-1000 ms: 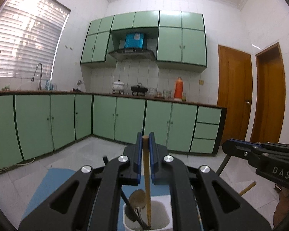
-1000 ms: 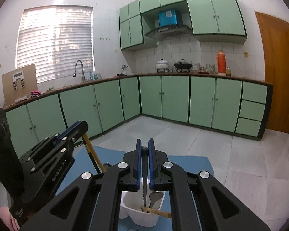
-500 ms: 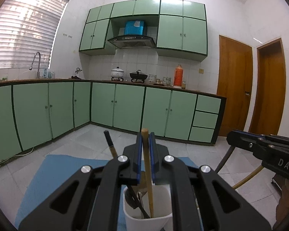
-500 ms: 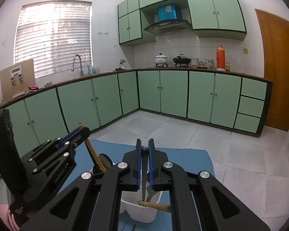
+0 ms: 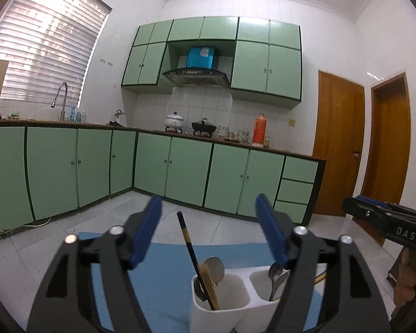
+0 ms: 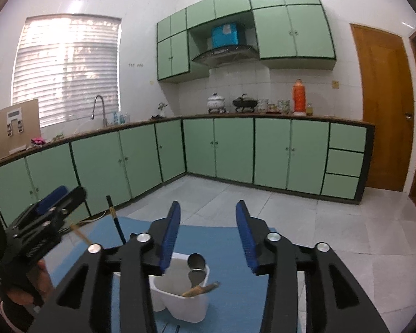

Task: Organize utensils
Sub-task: 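Open both tools to release the chopsticks and withdraw from the holder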

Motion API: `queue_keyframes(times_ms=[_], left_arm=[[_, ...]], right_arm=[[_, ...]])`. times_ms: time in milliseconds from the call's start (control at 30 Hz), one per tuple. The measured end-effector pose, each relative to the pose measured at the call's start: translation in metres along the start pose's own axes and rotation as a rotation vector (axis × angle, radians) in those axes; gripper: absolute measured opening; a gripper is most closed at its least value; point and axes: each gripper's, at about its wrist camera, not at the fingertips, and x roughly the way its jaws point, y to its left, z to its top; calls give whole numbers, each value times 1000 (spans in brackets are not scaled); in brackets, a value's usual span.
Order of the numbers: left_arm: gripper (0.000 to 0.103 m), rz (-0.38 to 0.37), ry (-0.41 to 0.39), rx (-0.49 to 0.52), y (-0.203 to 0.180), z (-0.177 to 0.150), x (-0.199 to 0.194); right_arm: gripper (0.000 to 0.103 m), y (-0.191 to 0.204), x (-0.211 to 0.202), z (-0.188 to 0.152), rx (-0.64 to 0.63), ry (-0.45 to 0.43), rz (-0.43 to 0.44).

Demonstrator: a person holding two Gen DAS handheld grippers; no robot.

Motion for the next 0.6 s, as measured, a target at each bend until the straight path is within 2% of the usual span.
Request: queue_keyframes(times_ms=[67,167,433,600], left_arm=[[82,5,-14,-2,0,4,-8],[90,19,-41,-11,1,6,-27],[96,38,-17,9,-3,-9,-66],[97,44,30,27,-7,-32,-91]], right_arm=[[53,-4,-11,0,8,-24,-16],[64,-8,-25,-3,13,-50,-34],[81,-6,-67,-31,8,-81,-55],[86,2,-89,-54,2,-78,-46]])
